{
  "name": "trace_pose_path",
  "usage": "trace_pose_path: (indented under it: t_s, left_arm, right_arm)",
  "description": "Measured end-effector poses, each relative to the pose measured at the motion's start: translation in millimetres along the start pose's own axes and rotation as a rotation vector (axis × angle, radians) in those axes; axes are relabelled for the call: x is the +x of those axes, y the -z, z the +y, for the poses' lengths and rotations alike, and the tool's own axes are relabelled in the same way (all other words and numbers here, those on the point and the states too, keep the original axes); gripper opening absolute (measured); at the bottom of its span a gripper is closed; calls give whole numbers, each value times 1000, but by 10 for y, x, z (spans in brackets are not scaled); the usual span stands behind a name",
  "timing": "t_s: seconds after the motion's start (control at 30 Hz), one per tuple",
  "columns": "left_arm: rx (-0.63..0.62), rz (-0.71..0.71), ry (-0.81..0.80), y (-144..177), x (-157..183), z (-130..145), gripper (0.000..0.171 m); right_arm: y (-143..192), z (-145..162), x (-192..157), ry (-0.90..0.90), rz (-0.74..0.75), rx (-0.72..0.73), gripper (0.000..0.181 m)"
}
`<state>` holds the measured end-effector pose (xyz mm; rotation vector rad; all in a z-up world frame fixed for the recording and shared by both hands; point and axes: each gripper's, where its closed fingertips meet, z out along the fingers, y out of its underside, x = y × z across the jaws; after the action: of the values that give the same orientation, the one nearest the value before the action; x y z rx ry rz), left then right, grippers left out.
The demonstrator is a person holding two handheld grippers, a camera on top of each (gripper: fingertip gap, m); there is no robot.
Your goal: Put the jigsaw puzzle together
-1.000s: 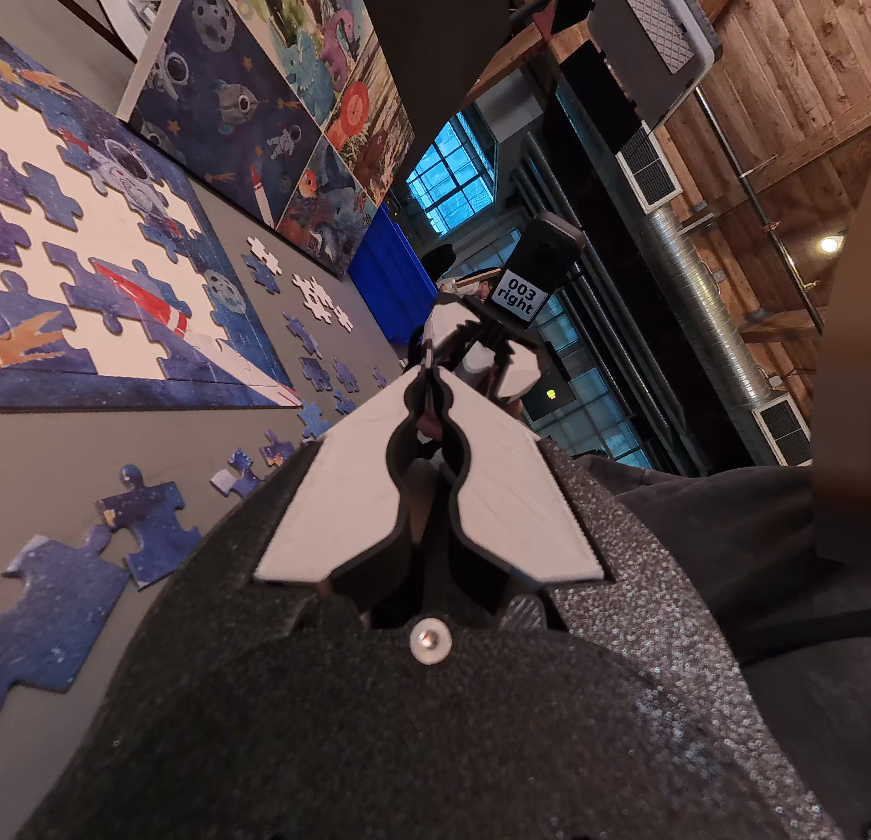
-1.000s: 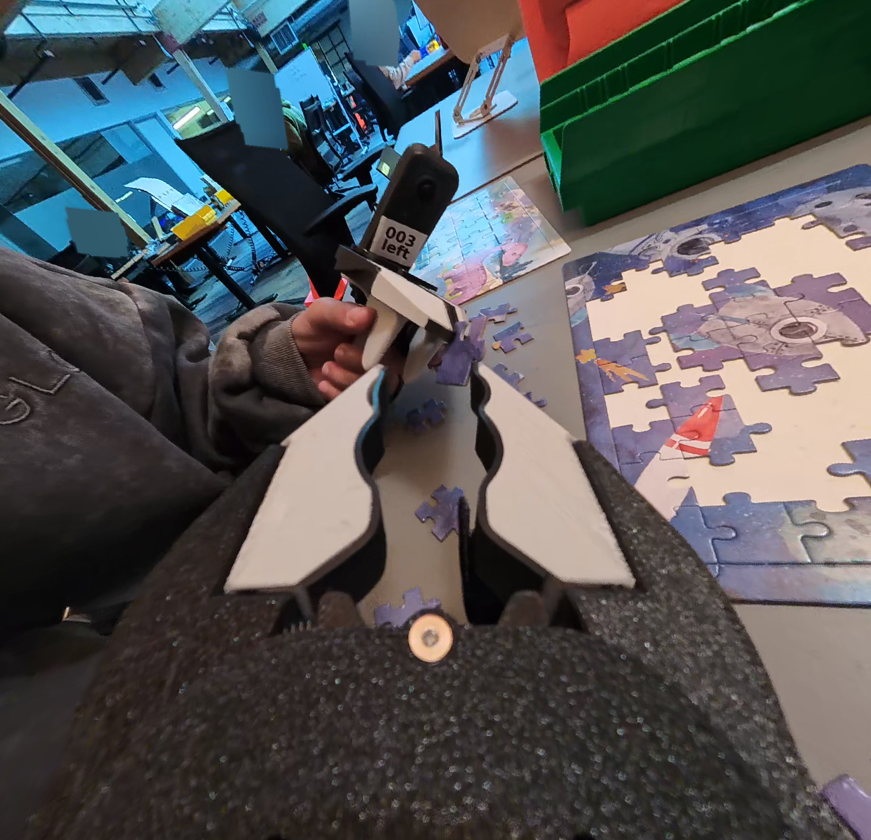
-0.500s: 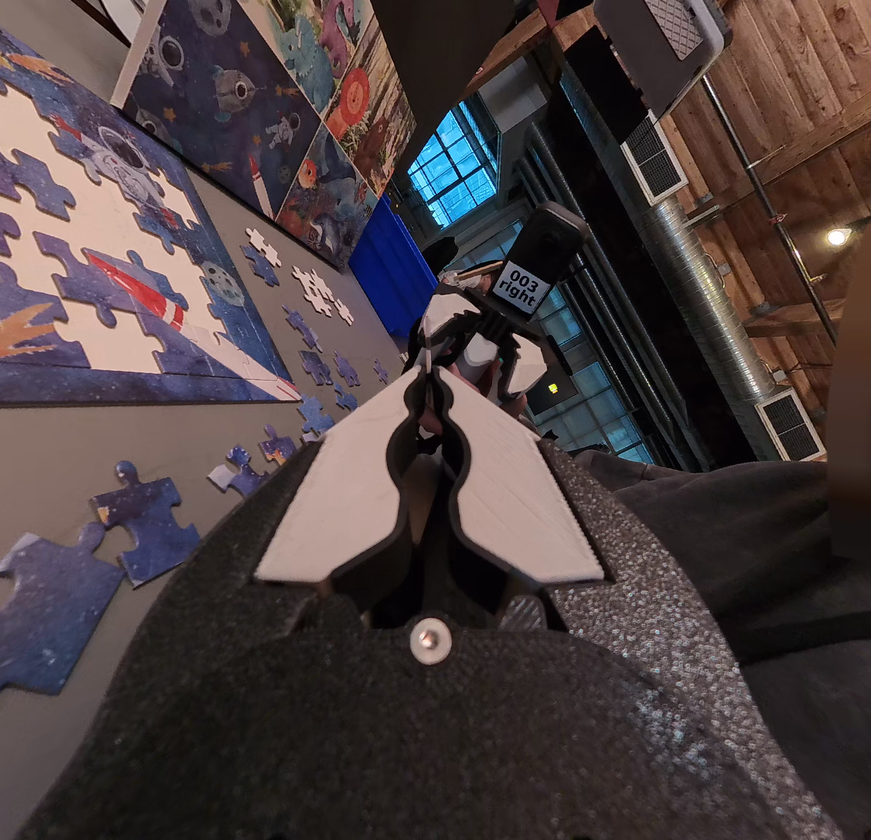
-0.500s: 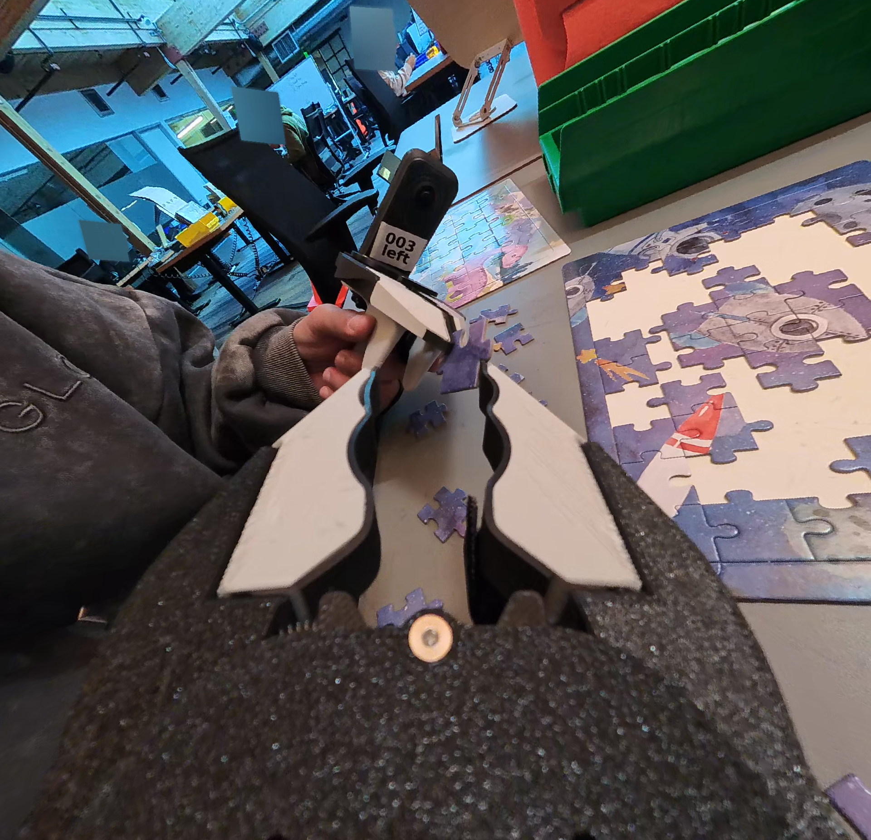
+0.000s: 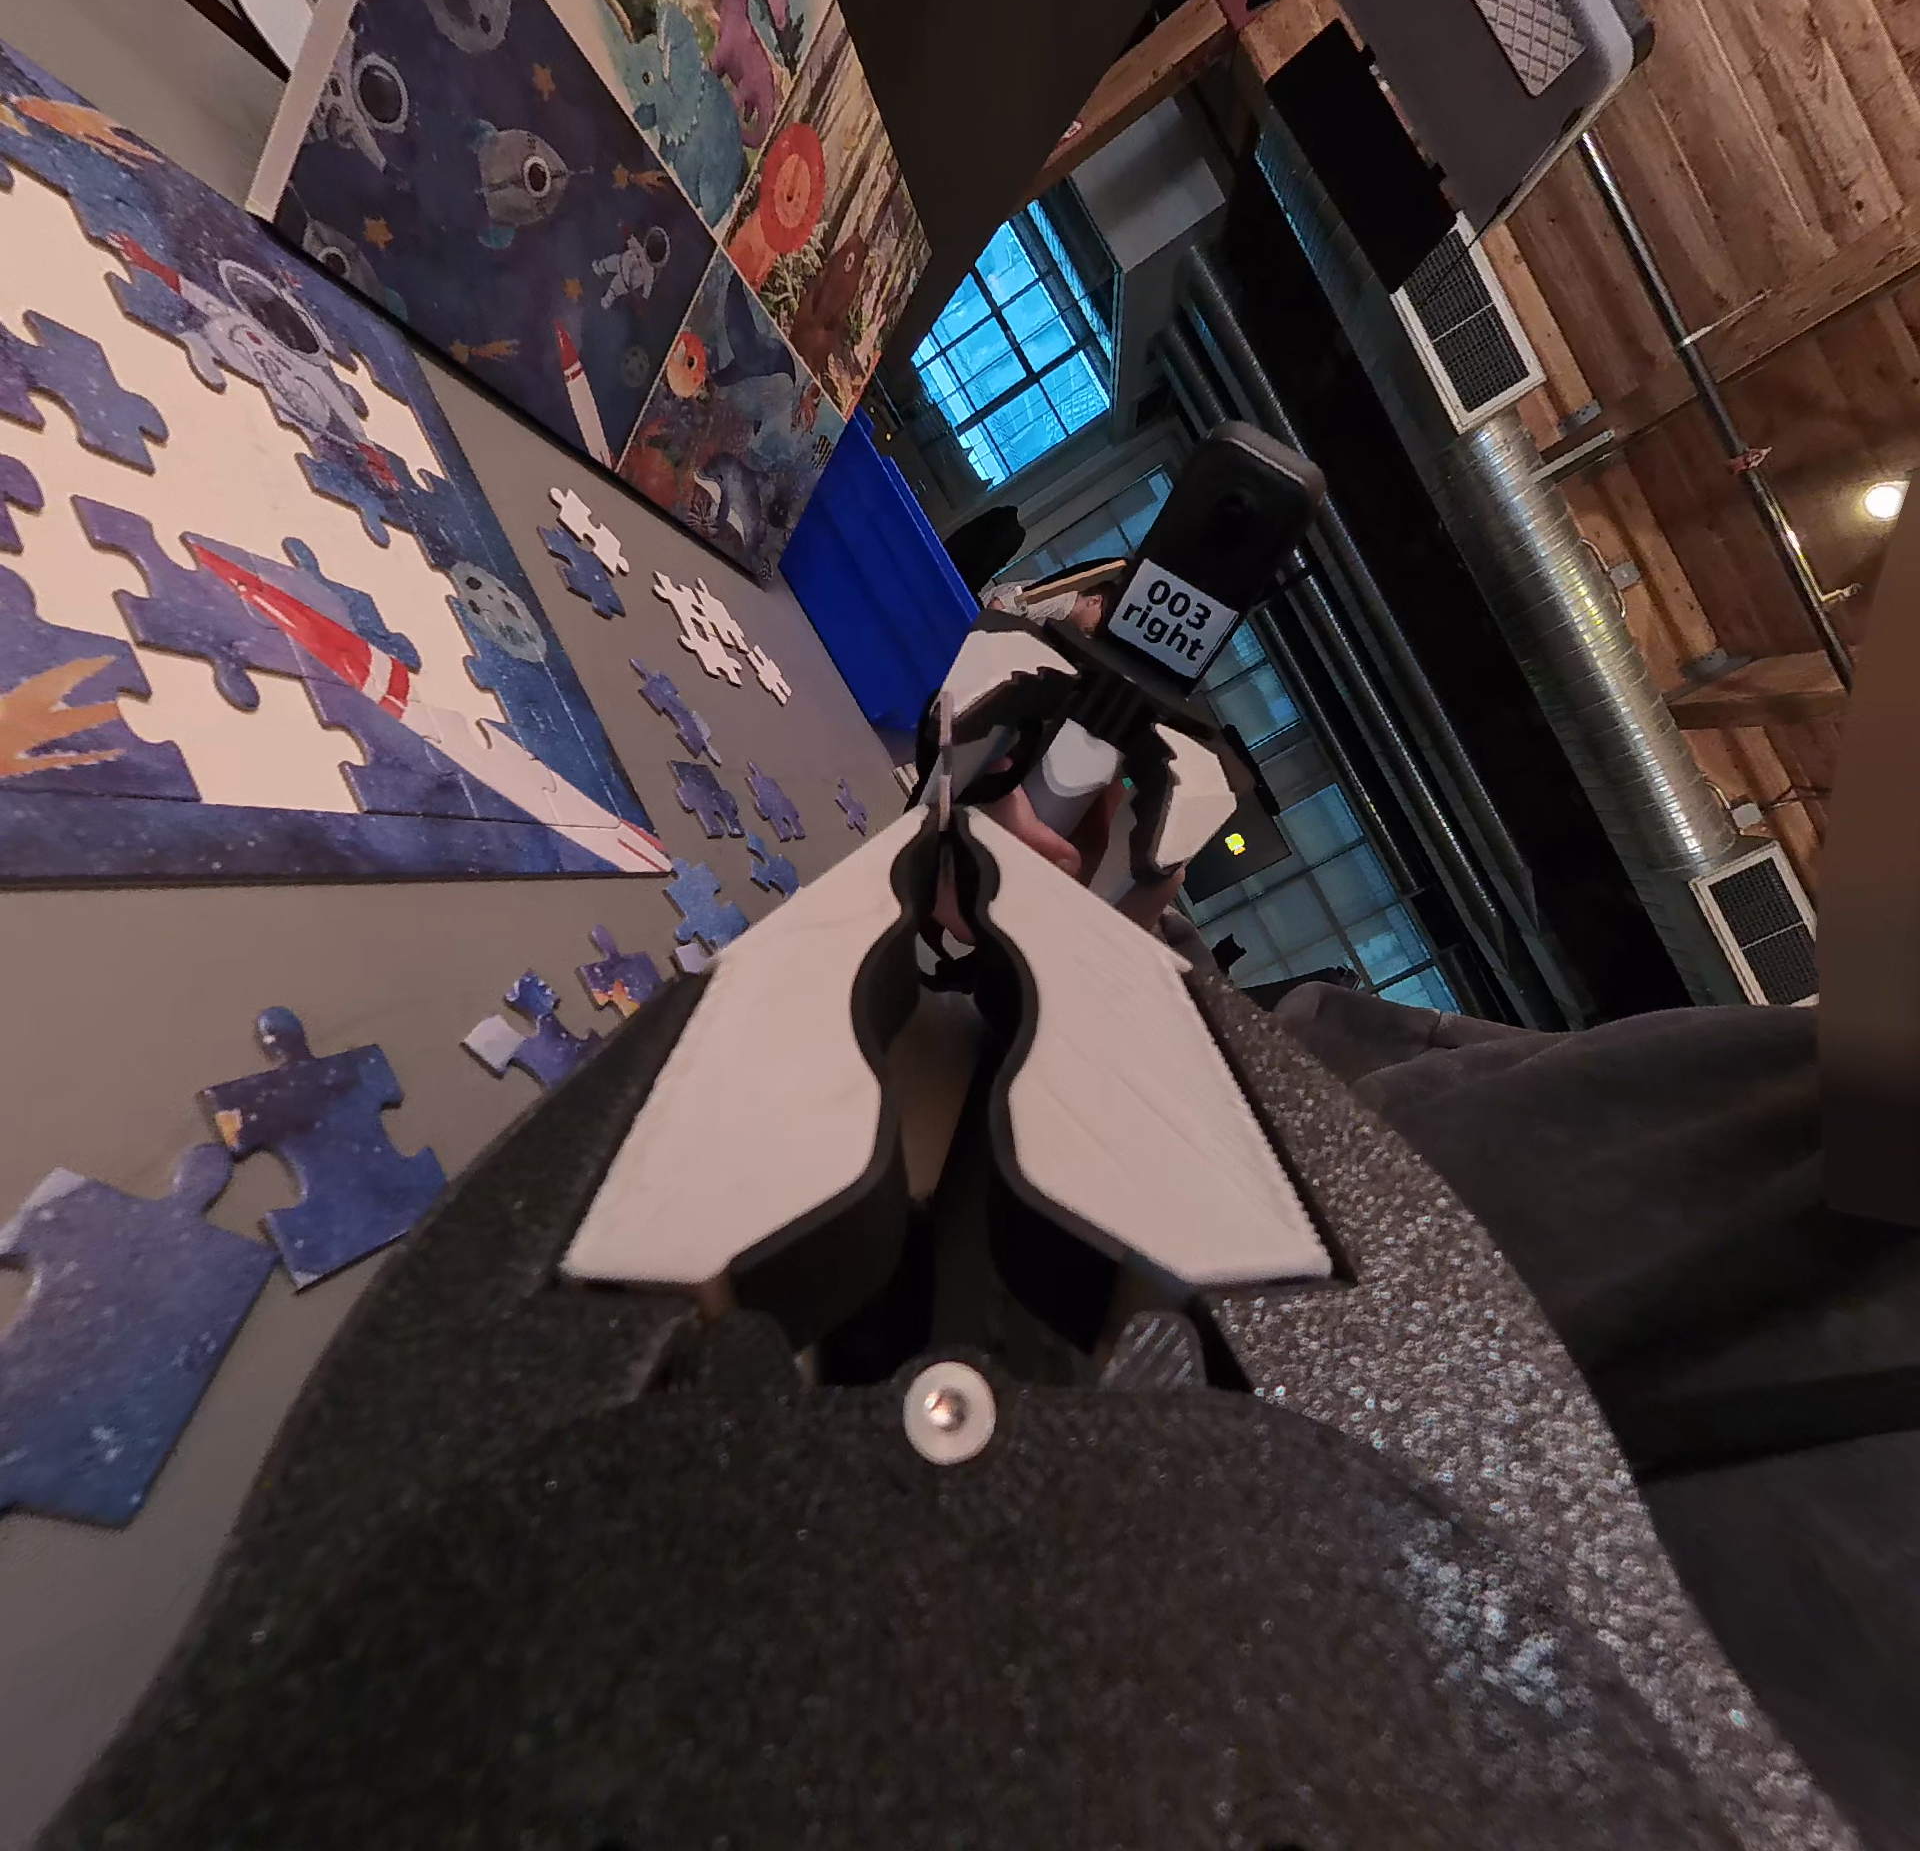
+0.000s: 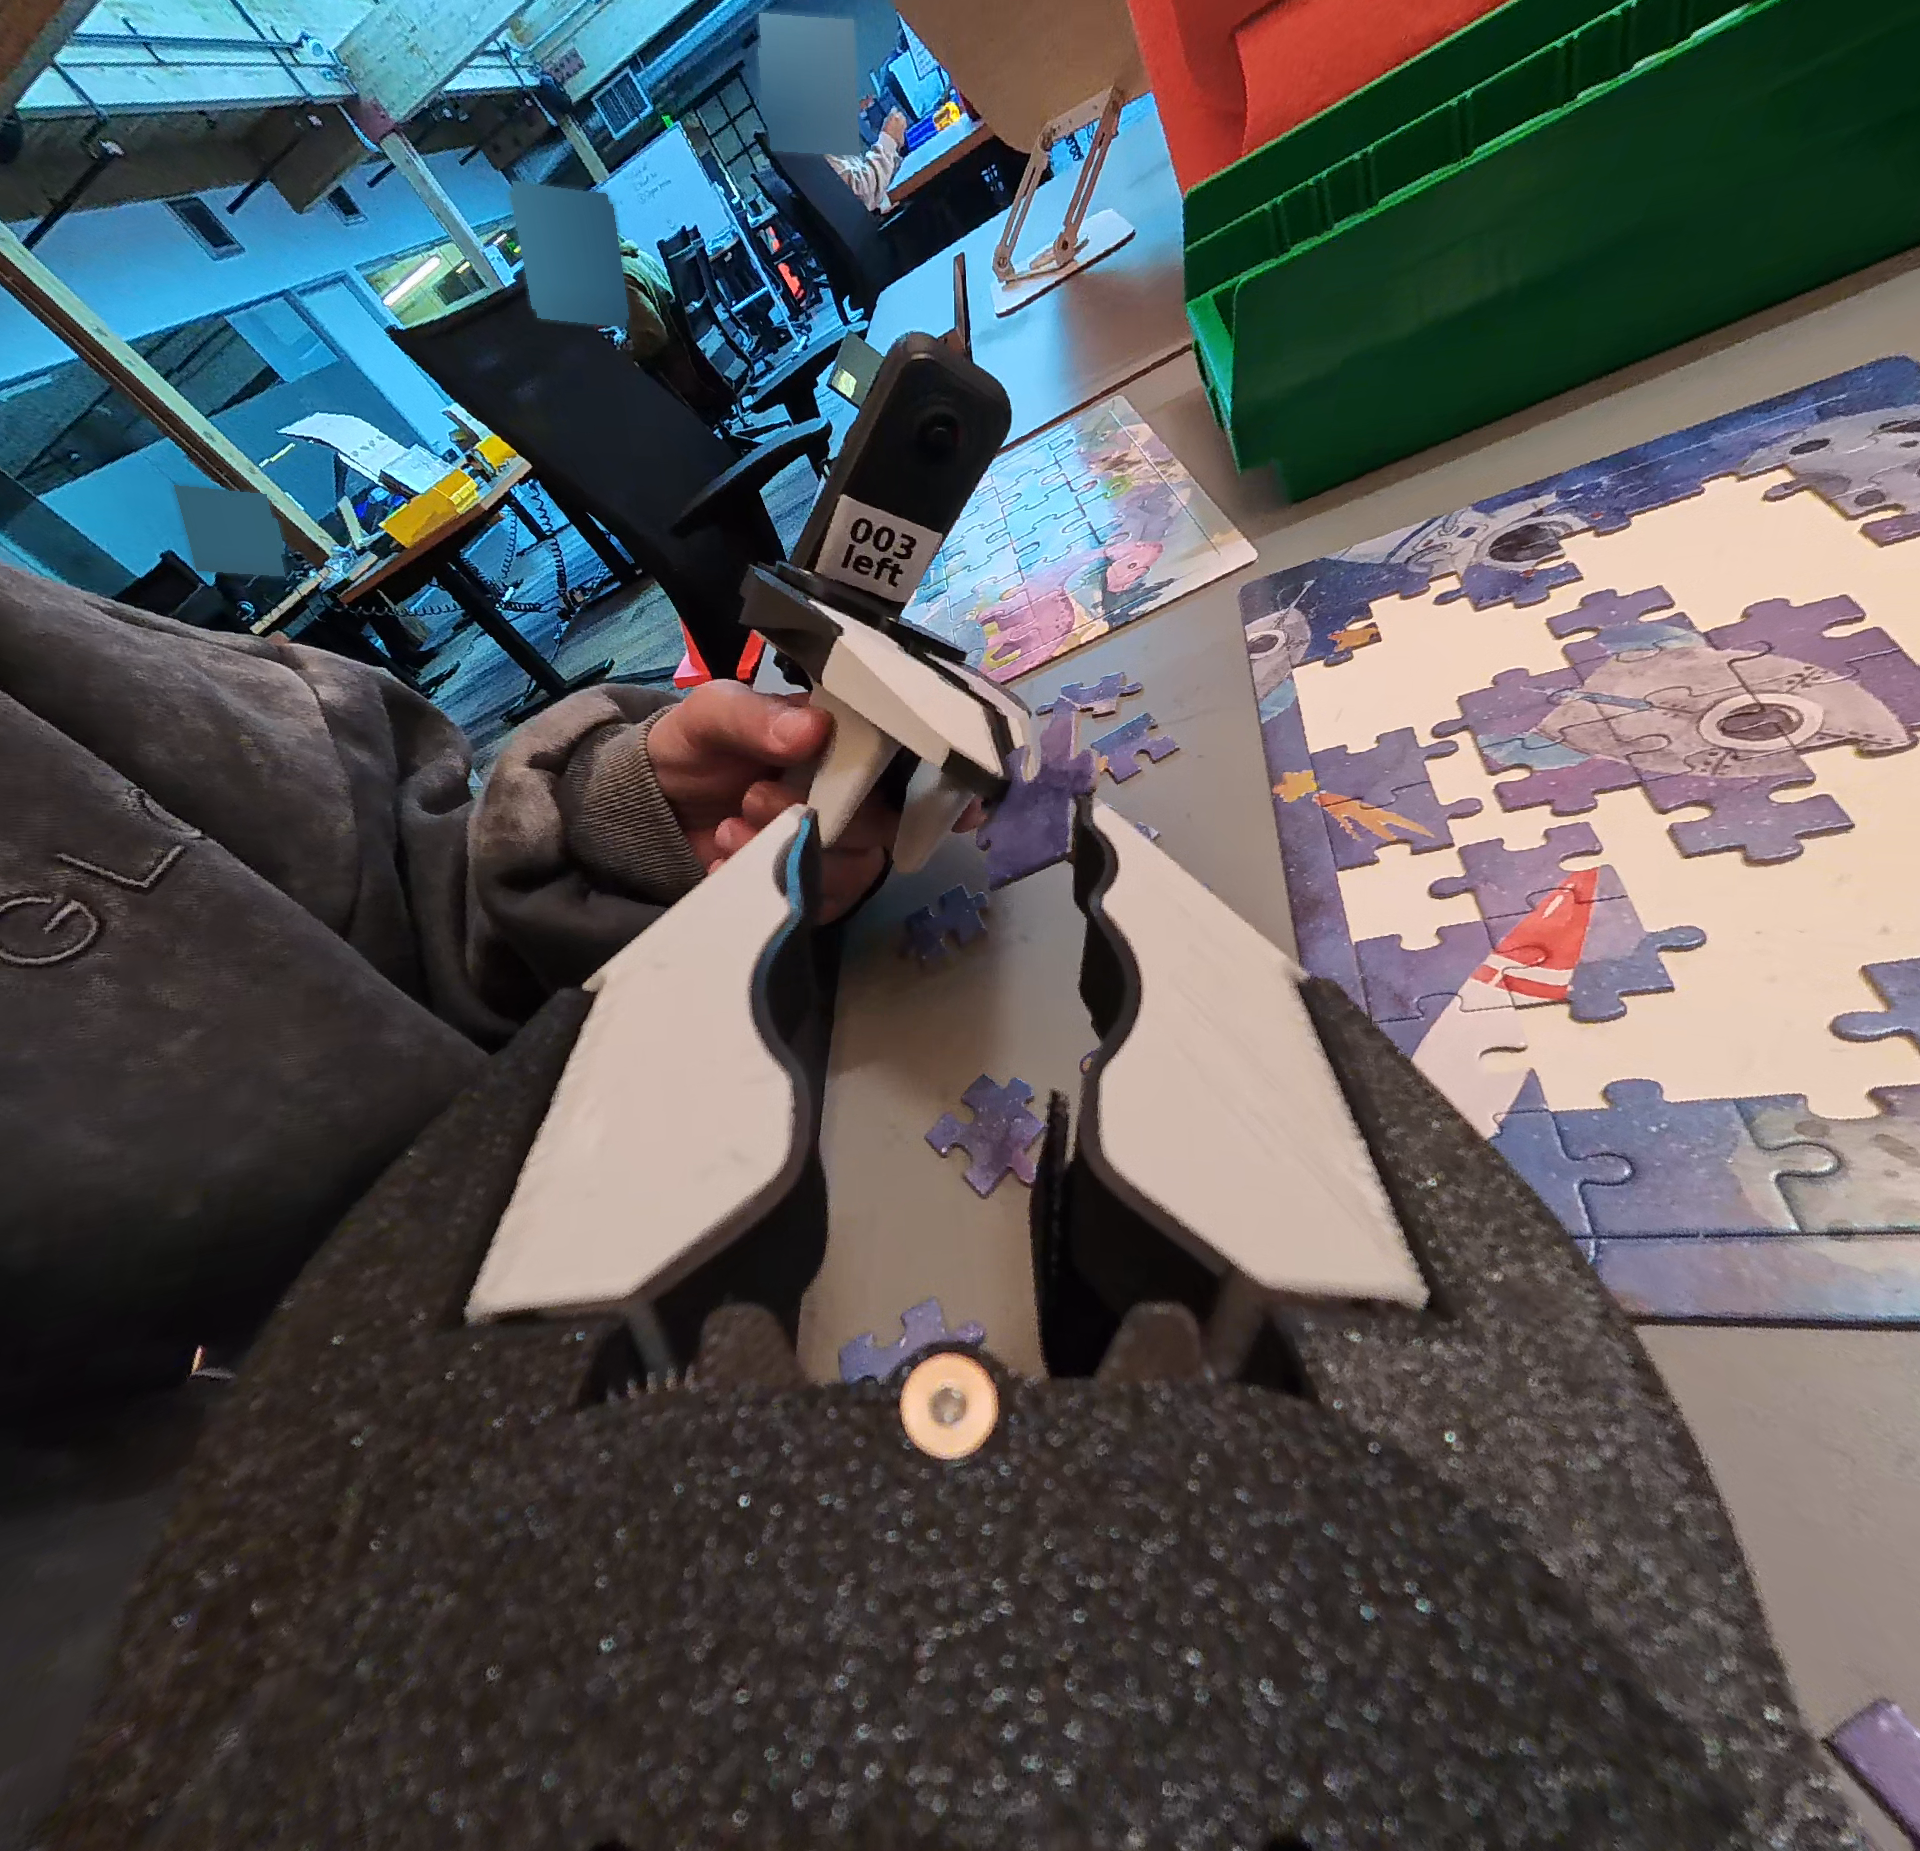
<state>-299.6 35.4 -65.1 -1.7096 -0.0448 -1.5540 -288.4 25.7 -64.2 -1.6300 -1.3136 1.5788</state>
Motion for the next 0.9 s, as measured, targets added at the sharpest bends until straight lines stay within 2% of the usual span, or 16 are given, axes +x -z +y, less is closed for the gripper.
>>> trace_pose_path:
  t_s: [0.27, 0.4, 0.5, 0.63, 0.67, 0.73, 0.9]
  left_arm:
    - [4, -5, 3, 8, -16, -9, 1]
    - [31, -45, -13, 42, -66, -59, 1]
    - [55, -198, -84, 286, -168, -221, 1]
    - [60, -589, -207, 1051, -402, -588, 1]
    - [33, -645, -207, 1193, -447, -599, 1]
    - [-42, -670, -175, 1331, -507, -509, 1]
    - [-279, -556, -104, 1300, -512, -71, 2]
  right_arm:
    - [-1, 16, 12, -18, -7, -1, 49]
    - [23, 32, 115, 21, 59, -24, 39]
    - [110, 45, 348, 82, 209, -50, 37]
    - [208, 46, 481, 86, 296, -74, 31]
    - [215, 38, 484, 68, 297, -72, 31]
    - [217, 20, 475, 38, 289, -59, 31]
    - [211, 51, 486, 20, 288, -70, 30]
